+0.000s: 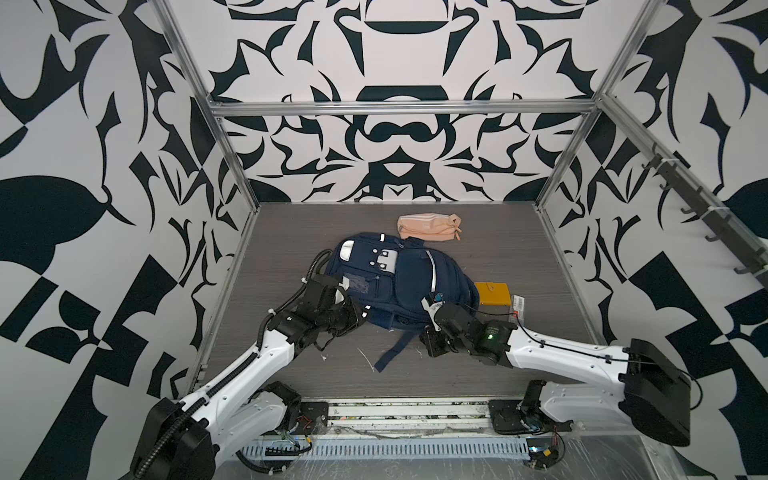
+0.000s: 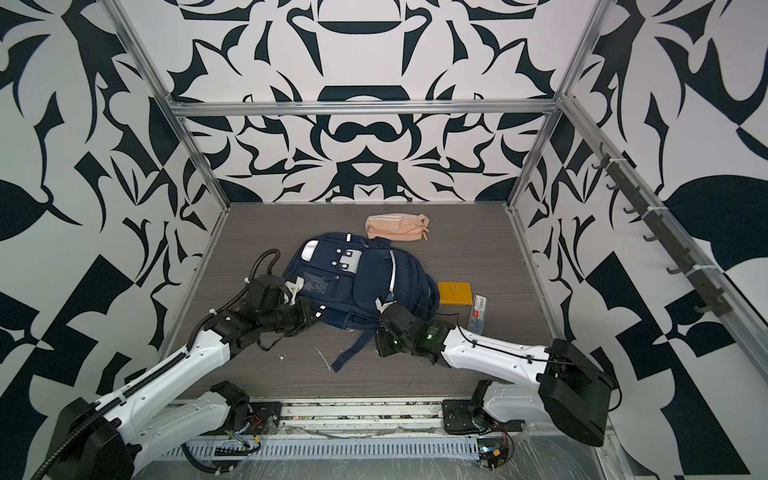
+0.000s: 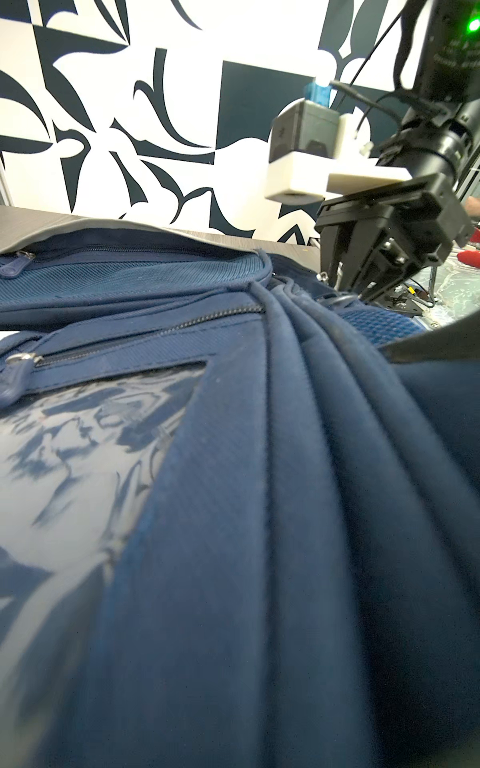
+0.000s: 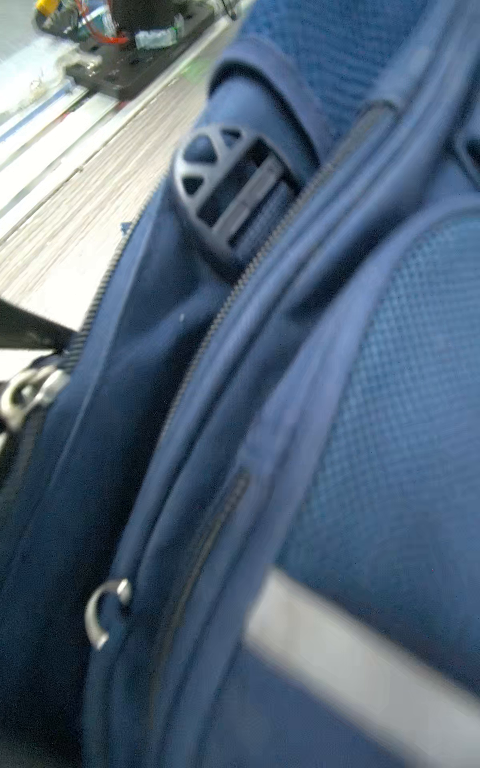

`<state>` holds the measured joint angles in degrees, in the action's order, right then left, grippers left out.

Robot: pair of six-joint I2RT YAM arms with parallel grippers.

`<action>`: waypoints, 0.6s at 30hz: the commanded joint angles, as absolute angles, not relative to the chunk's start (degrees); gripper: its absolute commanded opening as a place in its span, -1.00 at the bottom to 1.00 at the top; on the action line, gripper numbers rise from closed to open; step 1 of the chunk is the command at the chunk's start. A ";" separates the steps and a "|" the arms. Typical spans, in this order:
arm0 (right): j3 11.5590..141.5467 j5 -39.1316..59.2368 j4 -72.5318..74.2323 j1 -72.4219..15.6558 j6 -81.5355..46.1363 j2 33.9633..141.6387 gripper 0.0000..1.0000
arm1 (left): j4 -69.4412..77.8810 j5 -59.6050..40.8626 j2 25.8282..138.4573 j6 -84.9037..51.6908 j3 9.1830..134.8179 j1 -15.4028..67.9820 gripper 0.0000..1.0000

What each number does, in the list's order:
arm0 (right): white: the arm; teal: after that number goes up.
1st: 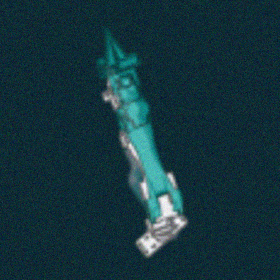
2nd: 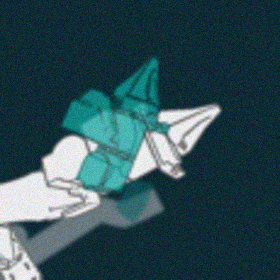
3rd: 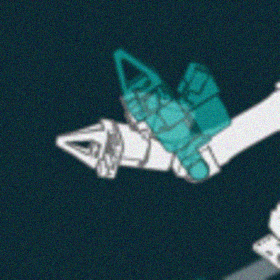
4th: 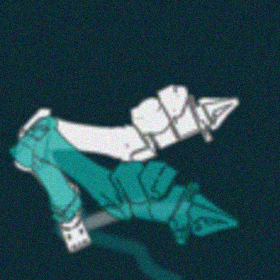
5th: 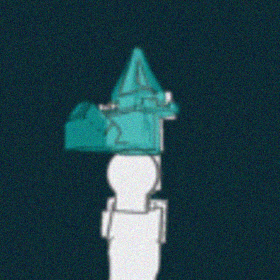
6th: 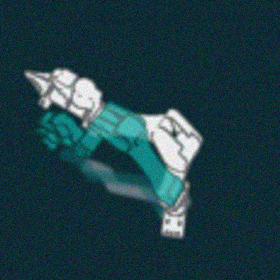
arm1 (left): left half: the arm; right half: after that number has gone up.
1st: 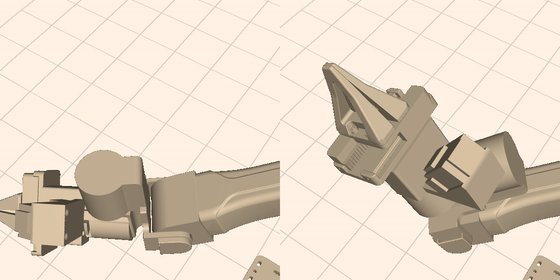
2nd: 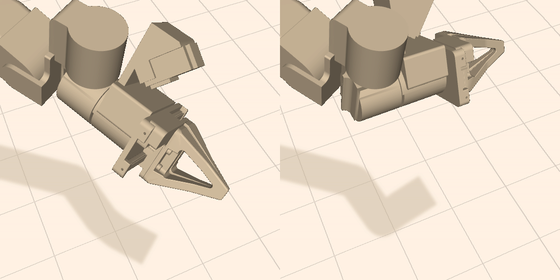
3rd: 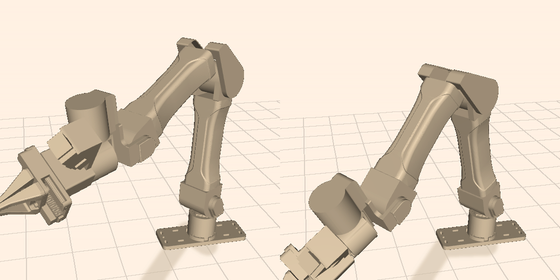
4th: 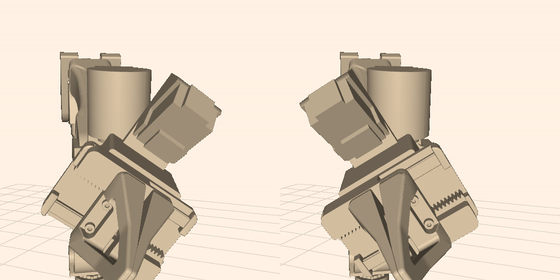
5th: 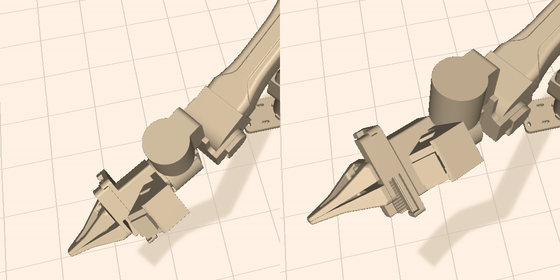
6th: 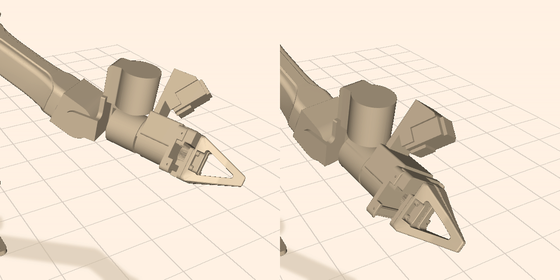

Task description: Pack the student bag

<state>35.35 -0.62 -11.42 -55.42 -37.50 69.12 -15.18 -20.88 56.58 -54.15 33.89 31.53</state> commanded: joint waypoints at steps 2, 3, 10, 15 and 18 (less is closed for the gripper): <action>36.50 -3.30 -12.73 -54.76 -37.91 67.17 -0.99 | -11.07 -23.82 54.79 -54.11 35.95 32.04 -1.00; 36.25 -3.34 -12.90 -54.76 -38.09 66.78 -1.00 | -11.20 -23.60 54.76 -54.13 36.03 32.08 -1.00; 32.03 -6.78 -14.63 -54.76 -40.66 58.22 -1.00 | -14.28 -20.59 53.45 -52.56 36.48 31.79 -1.00; 28.73 -7.12 -16.47 -54.32 -41.05 50.90 -1.00 | -16.01 -20.08 53.44 -51.79 36.54 29.53 -1.00; 26.74 -5.76 -16.06 -54.23 -40.98 46.52 -1.00 | -17.72 -19.78 53.44 -50.83 36.91 26.80 -1.00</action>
